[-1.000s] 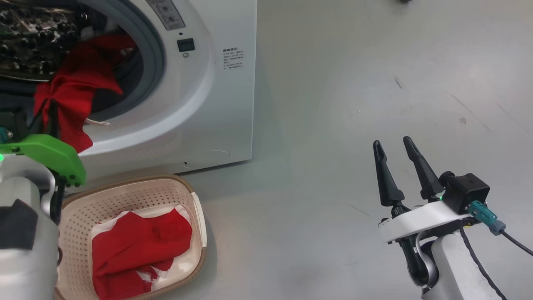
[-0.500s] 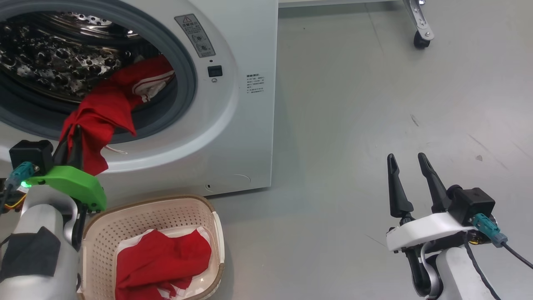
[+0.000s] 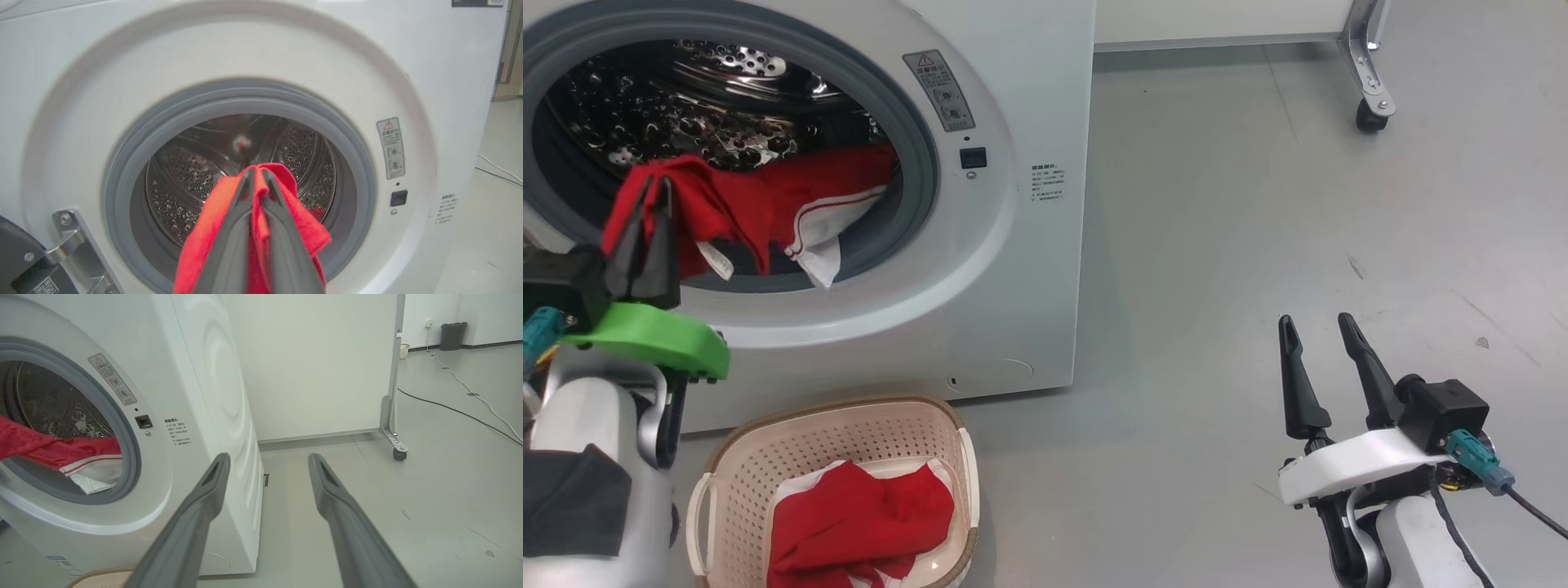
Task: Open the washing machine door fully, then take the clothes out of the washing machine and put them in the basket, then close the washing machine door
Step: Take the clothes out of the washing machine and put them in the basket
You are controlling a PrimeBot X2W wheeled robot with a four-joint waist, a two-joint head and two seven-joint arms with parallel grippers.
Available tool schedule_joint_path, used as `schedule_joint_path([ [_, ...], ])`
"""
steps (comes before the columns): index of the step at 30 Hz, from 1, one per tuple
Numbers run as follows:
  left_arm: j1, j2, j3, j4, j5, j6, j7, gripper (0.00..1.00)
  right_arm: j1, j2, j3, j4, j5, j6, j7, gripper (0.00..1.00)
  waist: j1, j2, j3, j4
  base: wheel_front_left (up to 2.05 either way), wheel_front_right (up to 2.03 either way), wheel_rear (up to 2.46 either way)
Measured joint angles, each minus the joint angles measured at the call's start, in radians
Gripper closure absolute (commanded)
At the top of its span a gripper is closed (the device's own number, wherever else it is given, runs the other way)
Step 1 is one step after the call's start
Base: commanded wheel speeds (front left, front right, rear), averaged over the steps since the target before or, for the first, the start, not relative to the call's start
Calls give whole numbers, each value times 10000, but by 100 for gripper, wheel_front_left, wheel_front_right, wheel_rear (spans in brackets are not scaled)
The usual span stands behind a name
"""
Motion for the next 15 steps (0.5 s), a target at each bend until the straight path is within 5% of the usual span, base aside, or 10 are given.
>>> schedule_joint_path([
  [15,778,-569,527,-3386,-188,0,-21,100,93,-2,29,-15,-15,4,0,0,0,0,-35,-52,0,0,0],
])
